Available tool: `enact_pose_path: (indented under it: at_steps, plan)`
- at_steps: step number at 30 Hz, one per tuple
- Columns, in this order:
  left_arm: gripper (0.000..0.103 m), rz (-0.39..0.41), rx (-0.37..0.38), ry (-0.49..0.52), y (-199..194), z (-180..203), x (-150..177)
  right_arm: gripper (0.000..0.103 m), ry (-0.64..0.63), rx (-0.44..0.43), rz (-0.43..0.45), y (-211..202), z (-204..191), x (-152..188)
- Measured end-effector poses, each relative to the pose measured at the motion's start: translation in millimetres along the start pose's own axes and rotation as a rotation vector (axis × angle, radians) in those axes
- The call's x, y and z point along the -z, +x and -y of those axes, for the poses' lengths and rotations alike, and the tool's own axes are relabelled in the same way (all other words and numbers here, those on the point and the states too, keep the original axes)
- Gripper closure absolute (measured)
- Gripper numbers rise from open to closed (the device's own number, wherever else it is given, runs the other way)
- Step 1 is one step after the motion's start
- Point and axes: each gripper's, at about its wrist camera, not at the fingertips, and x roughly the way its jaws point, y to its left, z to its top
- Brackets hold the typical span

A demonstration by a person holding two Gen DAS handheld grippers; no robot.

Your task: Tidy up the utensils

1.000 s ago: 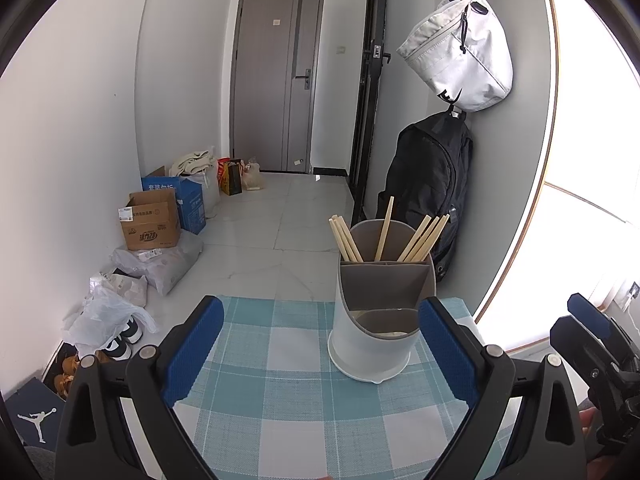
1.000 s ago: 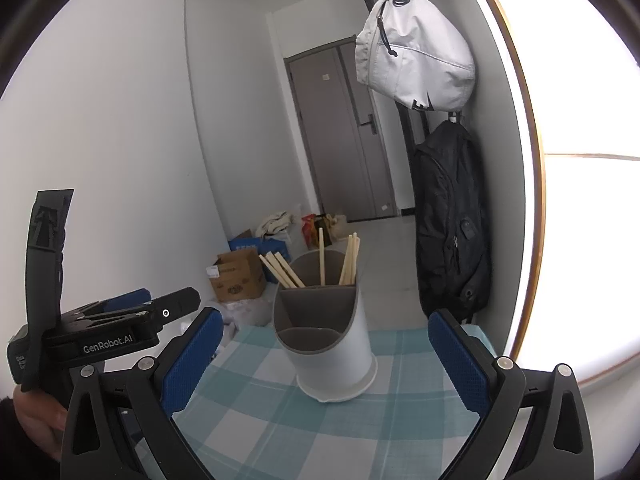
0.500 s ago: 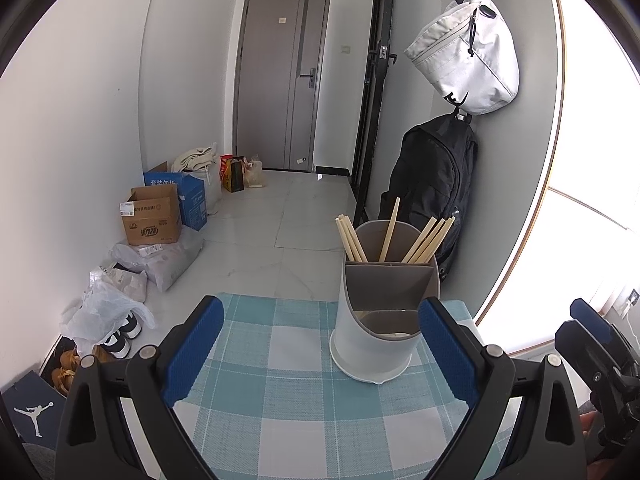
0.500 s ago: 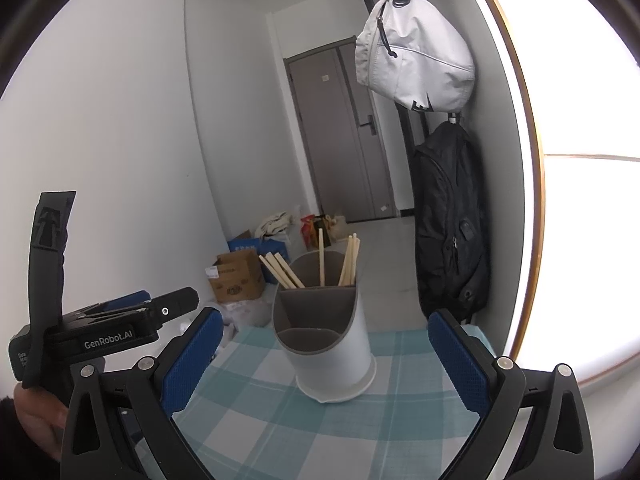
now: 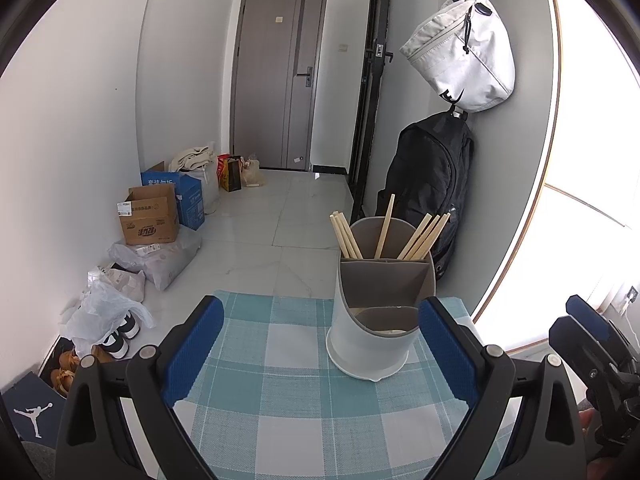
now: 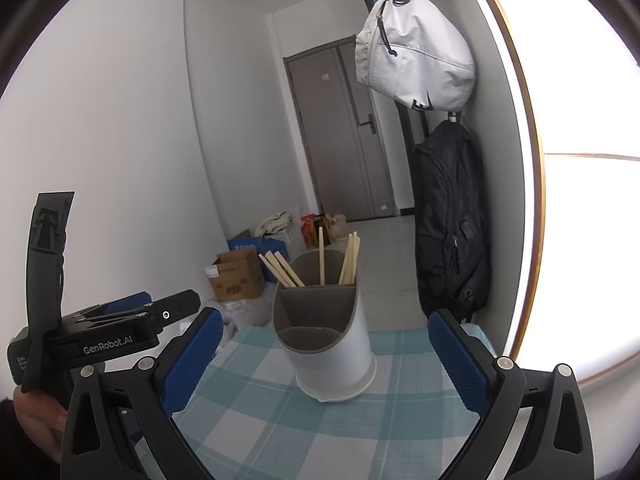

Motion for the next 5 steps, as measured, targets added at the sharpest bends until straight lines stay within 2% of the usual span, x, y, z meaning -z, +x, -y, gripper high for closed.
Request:
enact_pose_path:
  at_steps: [5]
  plan:
    - [0.008,-0.016,0.033,-0.003,0.7,-0.7,0.9,0.000,0.001,-0.002,-0.007,1.9,-0.3,1.3]
